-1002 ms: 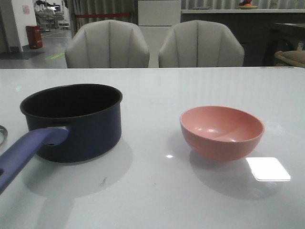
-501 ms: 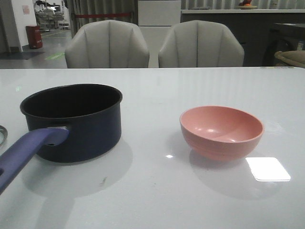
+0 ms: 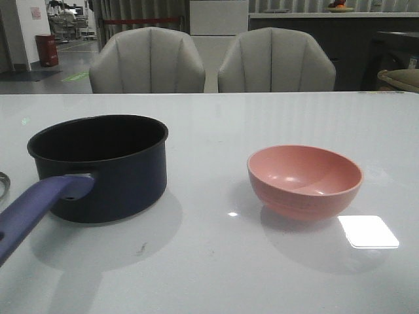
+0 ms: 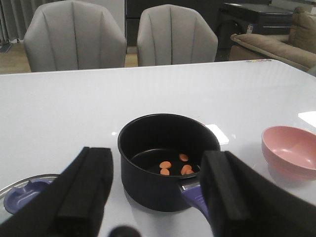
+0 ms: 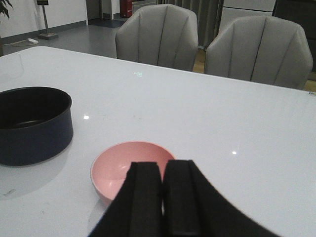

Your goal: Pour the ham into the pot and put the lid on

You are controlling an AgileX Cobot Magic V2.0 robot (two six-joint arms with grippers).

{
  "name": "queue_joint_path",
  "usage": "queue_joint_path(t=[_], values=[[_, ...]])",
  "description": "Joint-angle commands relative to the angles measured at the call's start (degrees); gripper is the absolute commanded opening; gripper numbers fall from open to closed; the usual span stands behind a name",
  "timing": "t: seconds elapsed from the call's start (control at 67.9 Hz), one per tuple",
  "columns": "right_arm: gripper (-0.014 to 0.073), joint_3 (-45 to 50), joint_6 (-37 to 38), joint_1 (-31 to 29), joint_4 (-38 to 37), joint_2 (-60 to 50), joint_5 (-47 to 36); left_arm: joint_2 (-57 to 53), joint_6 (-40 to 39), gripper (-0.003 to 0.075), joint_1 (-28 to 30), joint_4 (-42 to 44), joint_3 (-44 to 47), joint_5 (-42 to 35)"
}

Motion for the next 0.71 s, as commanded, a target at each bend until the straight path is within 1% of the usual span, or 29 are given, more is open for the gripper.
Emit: queue_joint_path(t=[0.0, 0.133, 0.206, 0.295, 0.398, 0.457, 0.53, 0.692], values=[[0.0162, -1.6, -0.4, 0.1, 0.8, 0.4, -4.5, 1.9, 0.0, 0.0491, -0.4, -0.5, -3.3, -2.7], [0.0162, -1.6, -0.4, 0.1, 0.8, 0.4, -4.3, 6.5, 0.0, 0.063, -0.4, 0.0, -7.6, 0.1], [0.0162, -1.6, -0.4, 0.1, 0.8, 0.4, -4.3, 10.4, 0.0, 0.0681, -0.4, 0.0, -10.1, 1.7], [0.0162, -1.6, -0.4, 0.1, 0.8, 0.4, -4.3, 15.5, -0.9, 0.0678, 0.2, 0.5, -13.1, 2.0], [0.0162, -1.6, -0.4, 0.1, 0.8, 0.4, -4.3, 21.9, -1.2, 0.0679, 2.9, 2.0, -16.1, 2.2], [0.0162, -1.6, -0.4, 0.1, 0.8, 0.4, -4.3, 26.0, -1.5, 0.0679, 5.6, 2.0, -17.9, 3.1], [0.0162, -1.6, -0.4, 0.1, 0.8, 0.4, -4.3, 30.6, -4.2, 0.0679, 9.8, 2.0, -20.3, 4.6], [0.0162, -1.6, -0.4, 0.1, 0.8, 0.4, -4.3, 41.2, -4.3, 0.0679, 17.8, -0.9, -25.6, 8.2]])
